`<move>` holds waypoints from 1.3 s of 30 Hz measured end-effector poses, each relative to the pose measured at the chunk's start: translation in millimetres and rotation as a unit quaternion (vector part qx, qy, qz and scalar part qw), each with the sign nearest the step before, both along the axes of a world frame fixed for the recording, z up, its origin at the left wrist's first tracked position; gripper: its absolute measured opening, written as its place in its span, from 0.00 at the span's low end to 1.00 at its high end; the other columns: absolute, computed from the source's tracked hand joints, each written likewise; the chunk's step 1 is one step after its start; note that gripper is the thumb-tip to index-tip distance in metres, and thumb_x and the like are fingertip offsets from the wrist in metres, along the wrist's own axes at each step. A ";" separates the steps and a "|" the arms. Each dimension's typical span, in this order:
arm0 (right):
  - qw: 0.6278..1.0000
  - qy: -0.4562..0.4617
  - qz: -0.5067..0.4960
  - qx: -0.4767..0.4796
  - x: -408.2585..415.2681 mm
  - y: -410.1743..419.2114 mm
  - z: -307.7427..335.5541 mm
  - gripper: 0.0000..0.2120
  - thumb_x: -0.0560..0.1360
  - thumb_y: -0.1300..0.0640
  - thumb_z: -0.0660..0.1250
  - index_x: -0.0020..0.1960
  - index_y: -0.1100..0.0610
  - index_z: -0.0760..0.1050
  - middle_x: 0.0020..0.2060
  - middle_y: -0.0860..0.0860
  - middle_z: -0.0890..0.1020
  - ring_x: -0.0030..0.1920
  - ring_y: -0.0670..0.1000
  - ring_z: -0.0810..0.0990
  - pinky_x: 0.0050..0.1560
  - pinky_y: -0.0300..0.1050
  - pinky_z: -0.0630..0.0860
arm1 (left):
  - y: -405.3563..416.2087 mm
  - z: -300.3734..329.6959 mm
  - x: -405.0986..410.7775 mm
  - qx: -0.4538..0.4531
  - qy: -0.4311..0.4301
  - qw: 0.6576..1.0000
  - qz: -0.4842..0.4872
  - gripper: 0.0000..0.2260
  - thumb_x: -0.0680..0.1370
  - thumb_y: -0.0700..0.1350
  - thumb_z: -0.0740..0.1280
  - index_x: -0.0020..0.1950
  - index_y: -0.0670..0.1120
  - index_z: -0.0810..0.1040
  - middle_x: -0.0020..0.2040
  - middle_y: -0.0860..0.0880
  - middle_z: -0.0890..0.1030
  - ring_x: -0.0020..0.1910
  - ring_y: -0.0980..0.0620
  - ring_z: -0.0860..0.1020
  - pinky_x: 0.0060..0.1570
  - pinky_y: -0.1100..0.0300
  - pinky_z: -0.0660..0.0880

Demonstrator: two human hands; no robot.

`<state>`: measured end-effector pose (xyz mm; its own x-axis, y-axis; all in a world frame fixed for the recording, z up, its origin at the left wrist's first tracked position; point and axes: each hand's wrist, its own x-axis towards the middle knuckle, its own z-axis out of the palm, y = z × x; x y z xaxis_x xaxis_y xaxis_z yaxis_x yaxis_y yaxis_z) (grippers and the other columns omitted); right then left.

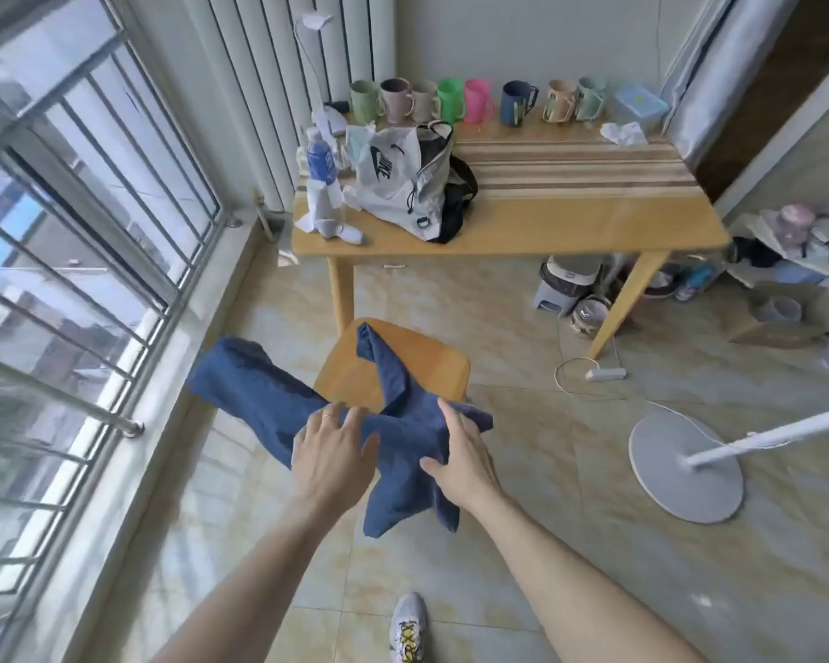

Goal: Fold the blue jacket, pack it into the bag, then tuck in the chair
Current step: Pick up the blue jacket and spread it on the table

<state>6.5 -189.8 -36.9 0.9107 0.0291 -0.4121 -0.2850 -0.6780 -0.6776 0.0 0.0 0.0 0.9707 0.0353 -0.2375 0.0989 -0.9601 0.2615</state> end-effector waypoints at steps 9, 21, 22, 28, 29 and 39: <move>0.995 -0.083 -0.022 -0.059 21.4 -22.3 19.4 0.12 0.68 0.70 0.68 0.43 0.56 0.84 0.42 0.50 0.85 0.44 0.54 0.81 0.41 0.41 0.72 | 4.7 5.2 23.8 0.027 0.059 0.998 0.000 0.19 0.84 0.55 0.53 0.62 0.49 0.78 0.56 0.45 0.82 0.60 0.40 0.76 0.56 0.49 0.71; 0.952 -0.247 -0.136 0.116 99.5 -147.1 245.4 0.03 0.70 0.59 0.71 0.42 0.51 0.81 0.35 0.47 0.84 0.41 0.52 0.83 0.42 0.44 0.77 | -177.7 201.6 68.5 -0.237 -0.331 0.902 -0.141 0.20 0.76 0.61 0.71 0.53 0.47 0.74 0.50 0.51 0.74 0.47 0.48 0.74 0.44 0.56 0.72; 0.943 -0.247 -0.172 0.141 106.4 -161.0 264.4 0.03 0.70 0.58 0.71 0.42 0.51 0.81 0.36 0.47 0.84 0.42 0.52 0.83 0.44 0.44 0.77 | -197.2 214.9 63.1 -0.227 -0.314 0.908 -0.160 0.25 0.72 0.67 0.72 0.53 0.48 0.72 0.49 0.54 0.73 0.45 0.52 0.72 0.40 0.60 0.71; 0.881 -0.277 -0.262 0.279 138.3 -250.1 348.2 0.08 0.67 0.55 0.72 0.46 0.52 0.78 0.42 0.48 0.84 0.45 0.55 0.85 0.48 0.58 0.84 | -291.4 237.5 63.5 -0.125 -0.232 0.955 -0.135 0.15 0.74 0.46 0.70 0.56 0.48 0.67 0.48 0.46 0.79 0.47 0.38 0.79 0.38 0.48 0.71; 0.878 -0.288 -0.255 0.284 140.4 -268.0 356.9 0.09 0.67 0.55 0.72 0.47 0.52 0.78 0.43 0.48 0.84 0.46 0.54 0.85 0.49 0.59 0.83 | -299.7 241.3 68.6 -0.149 -0.243 0.953 -0.105 0.07 0.73 0.41 0.64 0.49 0.46 0.69 0.43 0.43 0.81 0.45 0.34 0.79 0.36 0.47 0.69; 0.948 -0.275 0.141 0.069 115.5 -379.3 356.3 0.49 0.57 0.35 0.82 0.72 0.42 0.63 0.66 0.40 0.75 0.64 0.41 0.76 0.62 0.42 0.74 | -372.8 354.2 142.5 -0.422 -0.276 0.864 -0.009 0.18 0.75 0.35 0.52 0.55 0.51 0.76 0.50 0.48 0.83 0.55 0.44 0.80 0.56 0.45 0.79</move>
<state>122.0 -569.1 319.4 0.9348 0.3223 0.1491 0.3170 -0.5681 -0.7594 142.5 -372.8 354.2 0.9428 0.0606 0.3278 -0.2769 -0.4052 0.8713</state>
